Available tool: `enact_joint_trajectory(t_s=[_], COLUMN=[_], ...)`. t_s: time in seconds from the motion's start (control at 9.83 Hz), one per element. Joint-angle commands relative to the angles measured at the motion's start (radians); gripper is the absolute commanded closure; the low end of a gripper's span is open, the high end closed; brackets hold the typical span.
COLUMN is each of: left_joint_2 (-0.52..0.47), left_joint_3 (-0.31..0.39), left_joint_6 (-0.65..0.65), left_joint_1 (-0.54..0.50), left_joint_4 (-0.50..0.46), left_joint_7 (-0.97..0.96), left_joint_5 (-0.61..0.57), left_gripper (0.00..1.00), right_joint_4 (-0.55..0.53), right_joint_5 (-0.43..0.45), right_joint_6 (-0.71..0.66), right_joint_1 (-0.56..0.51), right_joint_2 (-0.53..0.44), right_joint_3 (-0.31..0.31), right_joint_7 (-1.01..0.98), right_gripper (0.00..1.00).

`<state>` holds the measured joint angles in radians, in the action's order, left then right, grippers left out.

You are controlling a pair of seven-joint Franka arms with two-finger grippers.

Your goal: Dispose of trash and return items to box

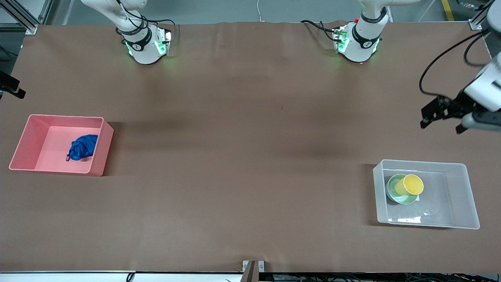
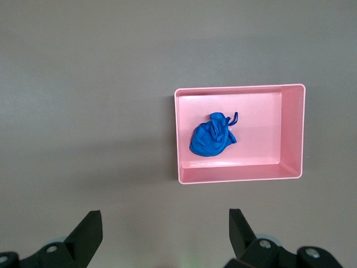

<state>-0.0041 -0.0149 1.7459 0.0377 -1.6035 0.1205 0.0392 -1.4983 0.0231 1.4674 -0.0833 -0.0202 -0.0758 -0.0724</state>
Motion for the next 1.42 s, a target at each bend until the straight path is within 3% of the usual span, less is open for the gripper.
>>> enact_joint_trajectory(t_s=[0.0,0.2,0.51,1.32], left_joint_2=[0.044,0.023,-0.027,-0.022], left_joint_3=[0.001,0.006,0.001,-0.011], left_joint_6=[-0.119,-0.236,-0.177,-0.143], left_joint_1=[0.002,-0.005,-0.006,-0.012], left_joint_4=[0.109,0.100,0.002,-0.001], left_joint_7=[-0.015,-0.057,-0.087,-0.096], left_joint_5=[-0.024,-0.024,-0.050,-0.064], left_gripper=[0.01,0.03,0.03,0.03], right_joint_4=[0.000,0.000,0.000,0.000], right_joint_5=[0.009,0.009,0.009,0.009], right_joint_6=[-0.007,-0.007,-0.007,-0.007], right_joint_1=[-0.006,-0.006,-0.006,-0.006], right_joint_2=[-0.003,-0.003,-0.003,-0.003], right_joint_3=[0.004,0.004,0.004,0.002], right_joint_7=[-0.012,-0.012,-0.012,-0.012], right_gripper=[0.00,0.00,0.00,0.00])
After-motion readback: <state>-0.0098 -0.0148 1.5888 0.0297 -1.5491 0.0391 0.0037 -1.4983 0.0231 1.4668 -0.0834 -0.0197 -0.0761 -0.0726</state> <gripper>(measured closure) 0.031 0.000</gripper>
